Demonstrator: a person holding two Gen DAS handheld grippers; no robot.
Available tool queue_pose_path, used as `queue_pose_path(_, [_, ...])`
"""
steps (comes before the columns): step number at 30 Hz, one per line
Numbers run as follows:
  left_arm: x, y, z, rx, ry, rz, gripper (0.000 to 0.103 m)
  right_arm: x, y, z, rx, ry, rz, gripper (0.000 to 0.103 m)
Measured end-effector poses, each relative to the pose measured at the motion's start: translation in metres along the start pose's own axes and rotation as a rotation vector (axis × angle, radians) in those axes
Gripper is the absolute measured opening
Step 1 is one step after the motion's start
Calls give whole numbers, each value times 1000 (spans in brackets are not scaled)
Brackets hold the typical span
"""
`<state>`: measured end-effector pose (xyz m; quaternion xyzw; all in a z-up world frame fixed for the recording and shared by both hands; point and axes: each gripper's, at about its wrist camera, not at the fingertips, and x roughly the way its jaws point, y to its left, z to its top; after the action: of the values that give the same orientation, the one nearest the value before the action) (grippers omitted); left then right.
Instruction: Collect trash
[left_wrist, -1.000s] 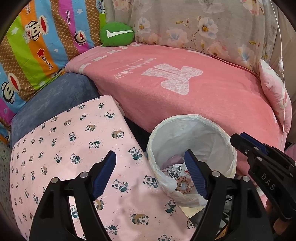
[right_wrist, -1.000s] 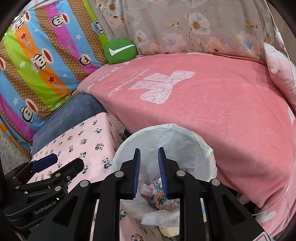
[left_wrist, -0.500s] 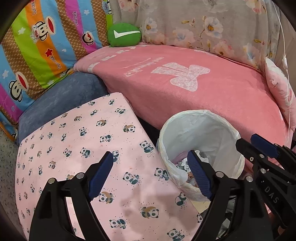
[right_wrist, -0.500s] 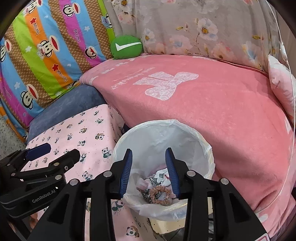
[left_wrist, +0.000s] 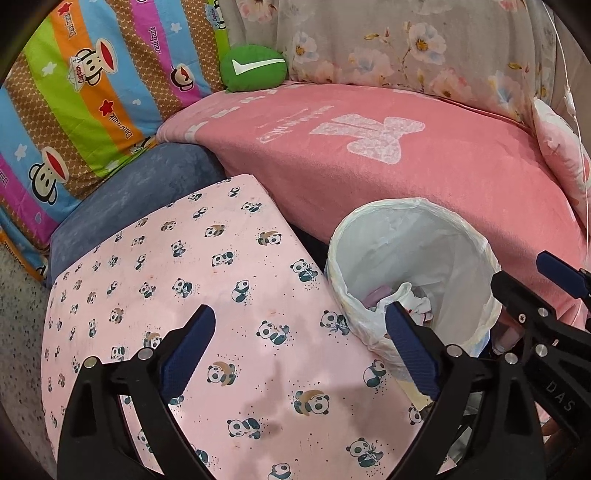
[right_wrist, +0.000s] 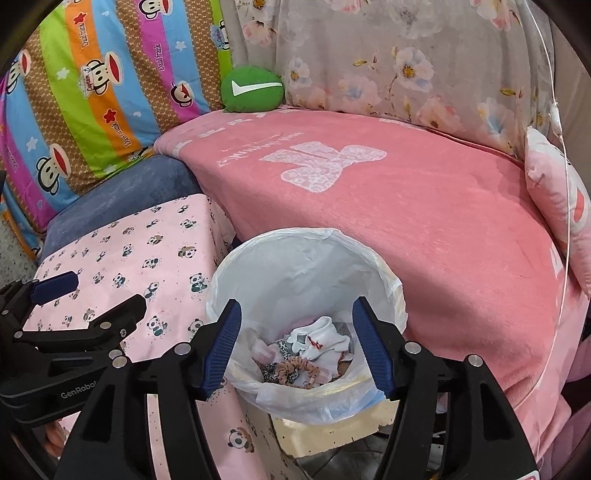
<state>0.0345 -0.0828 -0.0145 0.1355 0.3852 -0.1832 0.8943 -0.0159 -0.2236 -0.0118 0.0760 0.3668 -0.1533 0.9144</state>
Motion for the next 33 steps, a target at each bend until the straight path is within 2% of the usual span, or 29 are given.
queue_pose_path(5, [1,-1,-6,-10,10,3,90,-1,-5,-6,7,14,-4,74])
queue_pose_path(7, [1,-1,-8,-11,13,5,90,-1,-8,-9,11,24,-5,82])
queue_pose_path(11, [1,-2,-11,-14,18,10,90,1,-9,-15,1,39,-5,87])
queue_pose_path(13, [1,-2,-13,-17,20,11,90,1,-12,-17,5,43,-9,99])
queue_pose_path(20, [0,-3,-16,-33,15,17,90,3,-12,-25,-1,44,-48,98])
queue_pose_path(33, [-4,-3,-19,-56,9,36,92,1,-15,-28,-10,60,-62,98])
